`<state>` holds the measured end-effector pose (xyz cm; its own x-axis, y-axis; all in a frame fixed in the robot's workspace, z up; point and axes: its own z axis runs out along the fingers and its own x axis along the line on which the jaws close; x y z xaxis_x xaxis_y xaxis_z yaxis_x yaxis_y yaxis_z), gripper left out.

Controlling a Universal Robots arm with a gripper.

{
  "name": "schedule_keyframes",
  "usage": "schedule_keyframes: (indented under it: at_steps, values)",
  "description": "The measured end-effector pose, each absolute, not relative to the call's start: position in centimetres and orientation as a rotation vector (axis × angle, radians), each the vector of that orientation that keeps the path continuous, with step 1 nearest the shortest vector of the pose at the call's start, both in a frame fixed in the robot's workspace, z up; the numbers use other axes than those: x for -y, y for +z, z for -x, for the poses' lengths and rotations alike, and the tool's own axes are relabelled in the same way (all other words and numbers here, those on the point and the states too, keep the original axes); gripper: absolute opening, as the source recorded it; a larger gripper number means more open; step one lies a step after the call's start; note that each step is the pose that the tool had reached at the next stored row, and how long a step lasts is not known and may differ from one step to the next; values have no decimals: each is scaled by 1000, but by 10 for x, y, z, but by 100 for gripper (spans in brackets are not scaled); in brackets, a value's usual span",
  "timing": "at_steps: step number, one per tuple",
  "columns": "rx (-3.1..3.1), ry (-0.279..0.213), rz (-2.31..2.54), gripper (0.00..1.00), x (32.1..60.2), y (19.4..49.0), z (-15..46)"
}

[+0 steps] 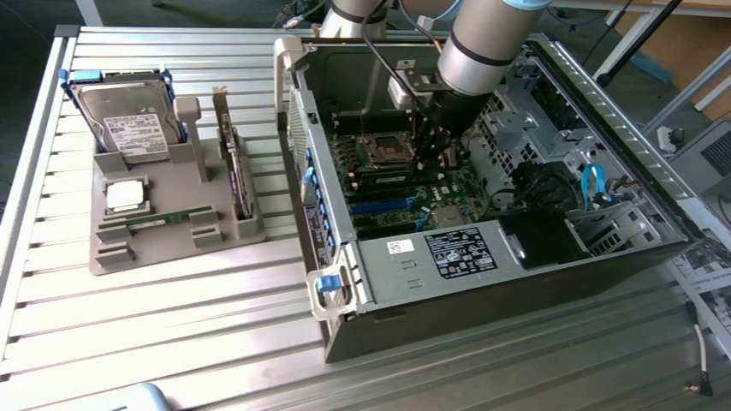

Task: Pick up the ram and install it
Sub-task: 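Insert the ram into the slot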

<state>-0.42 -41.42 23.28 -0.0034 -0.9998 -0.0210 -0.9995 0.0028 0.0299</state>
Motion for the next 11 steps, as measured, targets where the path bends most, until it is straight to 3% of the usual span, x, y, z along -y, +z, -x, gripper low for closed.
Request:
schedule_keyframes:
  at_steps: [11]
  values:
    - [2220,-57,-2213,13,414,232,4]
